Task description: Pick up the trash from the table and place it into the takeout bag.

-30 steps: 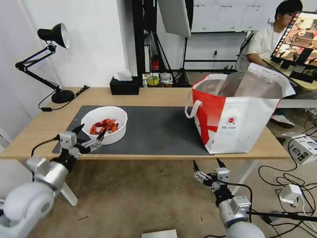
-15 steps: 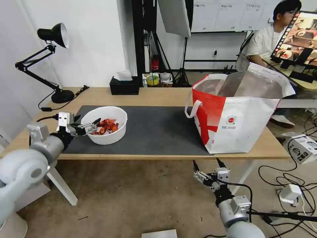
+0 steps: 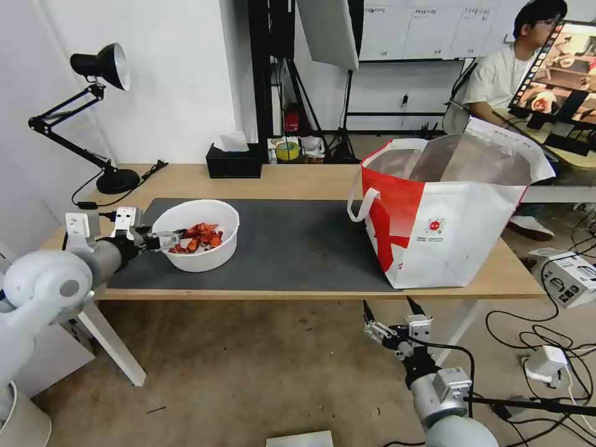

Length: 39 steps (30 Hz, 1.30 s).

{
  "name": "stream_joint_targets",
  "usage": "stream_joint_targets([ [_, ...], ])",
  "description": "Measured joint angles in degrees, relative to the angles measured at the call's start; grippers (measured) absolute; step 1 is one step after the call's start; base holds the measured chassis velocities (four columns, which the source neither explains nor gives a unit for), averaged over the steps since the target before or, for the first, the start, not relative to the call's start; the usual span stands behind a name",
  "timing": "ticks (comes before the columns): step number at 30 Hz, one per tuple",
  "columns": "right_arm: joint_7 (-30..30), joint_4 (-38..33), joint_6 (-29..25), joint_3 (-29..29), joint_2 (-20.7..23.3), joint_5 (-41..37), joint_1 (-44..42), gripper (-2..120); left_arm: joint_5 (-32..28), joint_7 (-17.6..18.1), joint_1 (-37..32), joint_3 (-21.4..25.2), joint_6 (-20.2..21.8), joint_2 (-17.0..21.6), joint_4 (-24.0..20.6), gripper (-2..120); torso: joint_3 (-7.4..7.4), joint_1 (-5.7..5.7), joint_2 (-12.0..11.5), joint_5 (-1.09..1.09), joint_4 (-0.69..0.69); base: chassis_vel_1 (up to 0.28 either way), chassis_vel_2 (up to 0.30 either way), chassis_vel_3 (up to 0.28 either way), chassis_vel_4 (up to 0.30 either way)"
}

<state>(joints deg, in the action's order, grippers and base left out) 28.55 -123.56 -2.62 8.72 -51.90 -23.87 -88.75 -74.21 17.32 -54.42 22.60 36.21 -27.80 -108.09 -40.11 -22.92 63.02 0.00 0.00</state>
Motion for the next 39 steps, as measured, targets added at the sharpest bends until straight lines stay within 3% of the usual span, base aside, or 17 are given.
stream_joint_targets([
  [14, 0.0, 0.0, 0.0, 0.0, 0.0, 0.0, 0.0, 100, -9.0, 3.2, 4.8, -1.6, 4.1, -1.1, 5.9, 100, 0.00, 0.00, 0.0, 0.00, 0.00, 0.000, 0.000, 0.000, 0.000],
  [39, 0.0, 0.0, 0.0, 0.0, 0.0, 0.0, 0.0, 100, -13.2, 7.0, 14.4, -9.9, 5.9, -5.1, 12.1, 100, 0.00, 0.00, 0.0, 0.00, 0.00, 0.000, 0.000, 0.000, 0.000],
])
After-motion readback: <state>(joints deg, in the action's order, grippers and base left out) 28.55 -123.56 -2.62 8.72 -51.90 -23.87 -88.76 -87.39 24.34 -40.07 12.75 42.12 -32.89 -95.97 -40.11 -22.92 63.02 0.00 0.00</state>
